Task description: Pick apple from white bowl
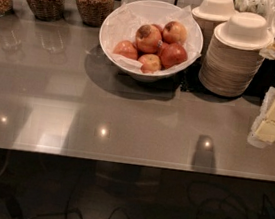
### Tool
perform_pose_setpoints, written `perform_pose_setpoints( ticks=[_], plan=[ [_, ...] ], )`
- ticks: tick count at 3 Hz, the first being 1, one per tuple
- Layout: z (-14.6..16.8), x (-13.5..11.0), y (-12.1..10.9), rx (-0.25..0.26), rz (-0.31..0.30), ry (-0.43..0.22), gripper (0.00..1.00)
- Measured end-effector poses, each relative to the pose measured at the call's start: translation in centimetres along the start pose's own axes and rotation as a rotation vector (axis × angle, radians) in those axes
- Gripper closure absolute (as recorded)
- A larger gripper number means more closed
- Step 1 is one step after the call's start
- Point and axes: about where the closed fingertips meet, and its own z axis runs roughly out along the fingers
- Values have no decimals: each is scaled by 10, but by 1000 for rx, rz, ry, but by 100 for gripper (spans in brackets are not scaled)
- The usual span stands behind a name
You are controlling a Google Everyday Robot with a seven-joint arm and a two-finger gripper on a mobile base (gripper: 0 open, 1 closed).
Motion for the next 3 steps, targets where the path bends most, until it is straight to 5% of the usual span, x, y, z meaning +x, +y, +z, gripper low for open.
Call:
perform_pose_setpoints(
  ticks=[1,3],
  plan=[
    [8,-9,-11,45,-7,-61,0],
    [22,-61,-69,173,-74,-211,0]
  ],
)
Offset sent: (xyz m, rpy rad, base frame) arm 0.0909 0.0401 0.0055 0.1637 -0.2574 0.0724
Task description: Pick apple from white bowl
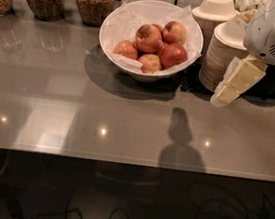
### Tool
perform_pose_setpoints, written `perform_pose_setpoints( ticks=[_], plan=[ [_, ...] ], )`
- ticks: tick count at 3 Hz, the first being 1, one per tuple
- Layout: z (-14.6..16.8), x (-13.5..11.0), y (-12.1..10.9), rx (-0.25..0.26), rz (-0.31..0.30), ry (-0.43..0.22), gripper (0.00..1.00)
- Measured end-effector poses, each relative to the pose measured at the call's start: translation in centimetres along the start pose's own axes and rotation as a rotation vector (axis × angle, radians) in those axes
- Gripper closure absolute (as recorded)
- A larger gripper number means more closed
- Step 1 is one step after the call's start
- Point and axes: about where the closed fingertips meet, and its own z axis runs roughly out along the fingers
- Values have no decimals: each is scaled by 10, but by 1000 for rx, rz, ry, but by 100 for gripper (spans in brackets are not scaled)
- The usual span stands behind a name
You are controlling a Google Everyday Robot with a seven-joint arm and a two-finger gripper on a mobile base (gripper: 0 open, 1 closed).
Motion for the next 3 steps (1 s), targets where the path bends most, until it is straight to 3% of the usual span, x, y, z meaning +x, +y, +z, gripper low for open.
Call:
perform_pose_setpoints(
  ticks=[2,3],
  plan=[
    [39,-47,-46,29,-73,-67,0],
    [67,-69,-62,-1,-109,-76,0]
  ],
)
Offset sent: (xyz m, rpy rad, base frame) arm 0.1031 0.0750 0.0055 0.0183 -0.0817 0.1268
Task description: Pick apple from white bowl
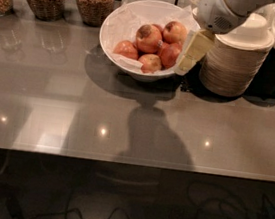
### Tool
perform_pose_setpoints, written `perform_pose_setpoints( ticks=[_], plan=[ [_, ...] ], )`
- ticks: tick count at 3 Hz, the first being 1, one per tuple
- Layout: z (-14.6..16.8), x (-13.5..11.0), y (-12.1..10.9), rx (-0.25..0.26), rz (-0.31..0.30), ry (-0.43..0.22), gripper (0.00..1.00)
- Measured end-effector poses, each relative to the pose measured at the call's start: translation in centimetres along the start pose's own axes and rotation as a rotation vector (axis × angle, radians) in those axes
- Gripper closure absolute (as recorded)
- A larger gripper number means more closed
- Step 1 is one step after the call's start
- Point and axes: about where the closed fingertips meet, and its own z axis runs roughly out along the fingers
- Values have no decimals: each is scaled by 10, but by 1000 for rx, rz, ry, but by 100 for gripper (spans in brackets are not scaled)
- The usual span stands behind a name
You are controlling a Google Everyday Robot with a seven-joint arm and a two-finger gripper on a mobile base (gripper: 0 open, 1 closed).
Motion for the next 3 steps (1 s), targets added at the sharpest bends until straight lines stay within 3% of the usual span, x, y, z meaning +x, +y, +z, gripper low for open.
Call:
perform_pose_setpoints(
  ticks=[1,2,3],
  plan=[
    [57,-12,-42,-6,-6,23,0],
    [58,-13,-43,-6,-7,24,0],
    [58,-12,-47,39,-12,14,0]
  ],
)
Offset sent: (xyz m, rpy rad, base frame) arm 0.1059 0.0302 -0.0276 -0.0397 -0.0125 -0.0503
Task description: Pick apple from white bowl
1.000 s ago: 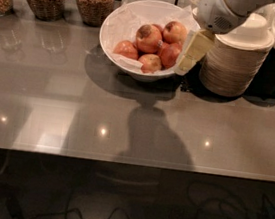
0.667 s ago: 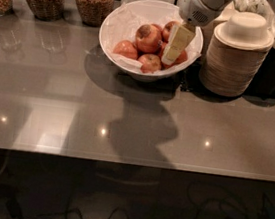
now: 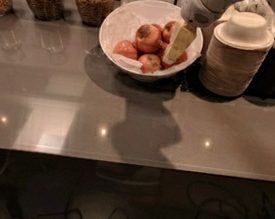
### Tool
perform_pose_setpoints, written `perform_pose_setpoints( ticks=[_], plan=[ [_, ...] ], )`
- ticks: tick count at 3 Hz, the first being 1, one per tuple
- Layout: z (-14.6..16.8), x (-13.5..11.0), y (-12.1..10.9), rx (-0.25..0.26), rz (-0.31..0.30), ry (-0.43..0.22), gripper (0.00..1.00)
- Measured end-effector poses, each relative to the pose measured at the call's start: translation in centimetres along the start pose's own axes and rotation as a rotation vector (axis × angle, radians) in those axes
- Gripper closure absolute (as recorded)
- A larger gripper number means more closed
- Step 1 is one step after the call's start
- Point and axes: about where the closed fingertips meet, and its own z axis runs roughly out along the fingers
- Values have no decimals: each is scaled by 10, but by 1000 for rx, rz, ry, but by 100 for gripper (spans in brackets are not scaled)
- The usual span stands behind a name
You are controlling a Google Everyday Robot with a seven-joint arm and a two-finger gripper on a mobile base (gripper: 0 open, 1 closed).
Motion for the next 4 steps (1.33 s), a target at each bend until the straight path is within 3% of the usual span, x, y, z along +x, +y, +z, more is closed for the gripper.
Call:
perform_pose_setpoints(
  ticks=[1,2,3,4],
  plan=[
    [10,-5,-14,62,3,-54,0],
    [22,-13,-26,89,9,-104,0],
    [34,-19,-29,77,24,-144,18],
    [45,-22,-28,56,45,-168,27]
  ],
)
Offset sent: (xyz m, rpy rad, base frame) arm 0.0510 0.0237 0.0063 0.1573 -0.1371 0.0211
